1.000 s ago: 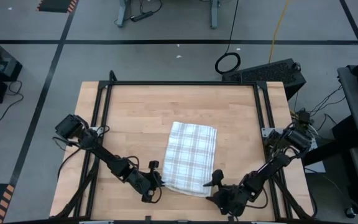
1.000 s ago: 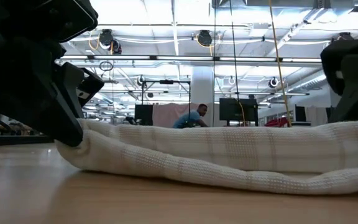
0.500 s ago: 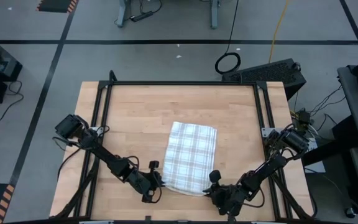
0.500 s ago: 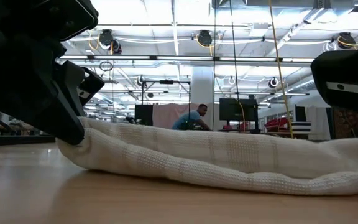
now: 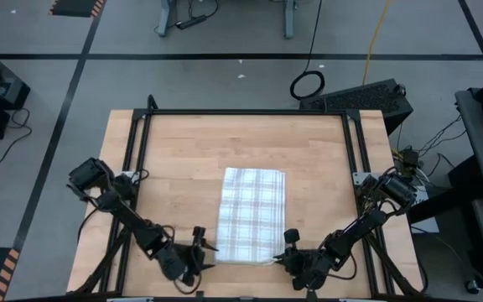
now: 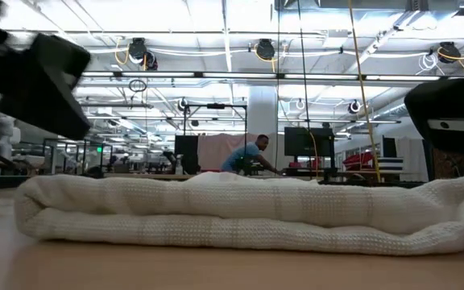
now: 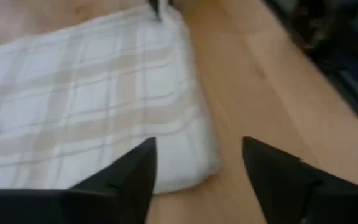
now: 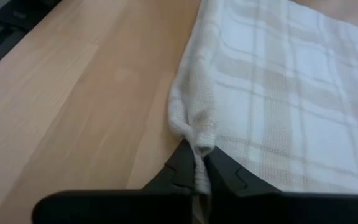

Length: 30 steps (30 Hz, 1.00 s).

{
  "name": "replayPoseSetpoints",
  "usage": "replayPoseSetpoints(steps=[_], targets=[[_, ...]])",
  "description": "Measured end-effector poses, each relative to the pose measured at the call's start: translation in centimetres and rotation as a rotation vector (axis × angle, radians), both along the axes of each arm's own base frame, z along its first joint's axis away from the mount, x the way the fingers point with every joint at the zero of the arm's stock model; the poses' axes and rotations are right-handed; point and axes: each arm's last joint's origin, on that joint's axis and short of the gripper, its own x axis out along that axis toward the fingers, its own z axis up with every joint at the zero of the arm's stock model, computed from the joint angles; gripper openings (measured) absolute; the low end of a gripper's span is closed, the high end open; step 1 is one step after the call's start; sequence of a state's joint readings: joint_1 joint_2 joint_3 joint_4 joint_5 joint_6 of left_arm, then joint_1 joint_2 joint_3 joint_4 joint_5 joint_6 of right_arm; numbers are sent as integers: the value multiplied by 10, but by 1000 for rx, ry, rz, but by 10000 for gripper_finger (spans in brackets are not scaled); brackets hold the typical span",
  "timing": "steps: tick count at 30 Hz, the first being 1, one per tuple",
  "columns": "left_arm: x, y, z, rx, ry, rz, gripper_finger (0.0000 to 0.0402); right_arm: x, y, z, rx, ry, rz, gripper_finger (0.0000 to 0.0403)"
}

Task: Roll towel
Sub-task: Roll the white towel

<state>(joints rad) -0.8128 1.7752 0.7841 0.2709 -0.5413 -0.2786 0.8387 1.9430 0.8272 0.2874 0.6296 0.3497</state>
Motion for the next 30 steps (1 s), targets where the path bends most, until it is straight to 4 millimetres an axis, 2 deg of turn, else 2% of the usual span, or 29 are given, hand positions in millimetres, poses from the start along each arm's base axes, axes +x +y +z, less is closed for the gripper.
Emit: replayPoseSetpoints(steps=[4,8,12,16,24,27,30], targets=[[-10,-10,-4,46,-22,-4,281,0,0,0,12,0,-9,3],[-12,-15,-22,177,-29,-52,276,0,-1,0,24,-2,-25,3],[-4,-19,-36,308,-32,-116,242,0,-1,0,26,-2,-26,3],[7,-19,-35,368,-45,-131,212,0,-1,0,39,-1,-35,3],[24,-2,-38,354,53,-189,165,0,-1,0,59,5,-47,2],[27,0,-38,321,57,-206,123,0,-1,0,64,5,-52,2],[28,-1,-36,301,40,-208,61,0,0,0,71,2,-53,2]])
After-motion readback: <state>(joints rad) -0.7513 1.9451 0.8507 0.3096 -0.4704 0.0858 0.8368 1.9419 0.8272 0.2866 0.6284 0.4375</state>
